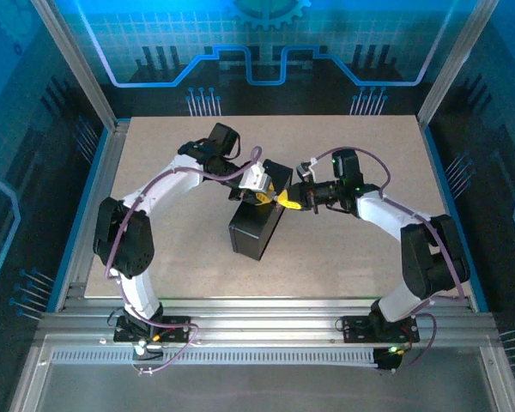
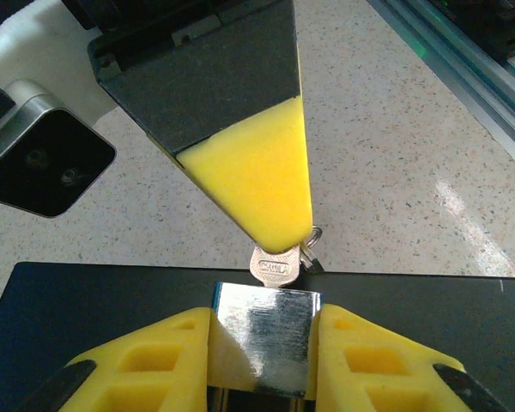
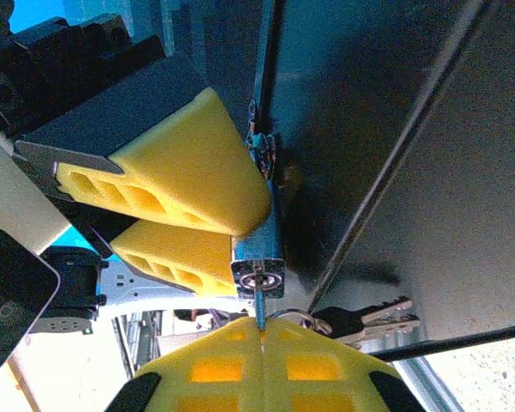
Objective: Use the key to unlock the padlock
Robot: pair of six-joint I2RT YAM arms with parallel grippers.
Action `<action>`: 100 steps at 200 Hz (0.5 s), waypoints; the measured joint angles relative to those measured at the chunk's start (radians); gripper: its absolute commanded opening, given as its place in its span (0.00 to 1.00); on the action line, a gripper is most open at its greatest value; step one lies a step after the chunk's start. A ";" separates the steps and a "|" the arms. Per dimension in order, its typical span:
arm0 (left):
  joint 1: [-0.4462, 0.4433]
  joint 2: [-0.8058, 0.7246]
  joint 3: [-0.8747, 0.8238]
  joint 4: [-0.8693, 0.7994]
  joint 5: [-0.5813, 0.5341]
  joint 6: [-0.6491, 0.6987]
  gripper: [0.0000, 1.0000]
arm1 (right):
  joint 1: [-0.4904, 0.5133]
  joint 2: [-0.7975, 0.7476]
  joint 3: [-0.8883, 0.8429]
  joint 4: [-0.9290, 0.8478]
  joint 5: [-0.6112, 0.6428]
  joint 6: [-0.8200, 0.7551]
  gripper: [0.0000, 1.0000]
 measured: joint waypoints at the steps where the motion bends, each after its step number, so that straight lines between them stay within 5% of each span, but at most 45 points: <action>1: 0.000 0.000 0.000 0.000 0.000 0.000 0.06 | 0.000 0.000 0.000 -0.001 0.000 -0.001 0.00; 49: -0.004 0.003 0.000 0.001 0.005 -0.025 0.06 | -0.008 -0.008 0.006 -0.056 0.017 -0.061 0.32; 100: -0.004 0.036 0.057 -0.068 0.028 -0.024 0.07 | -0.094 -0.097 0.014 -0.286 0.067 -0.305 0.41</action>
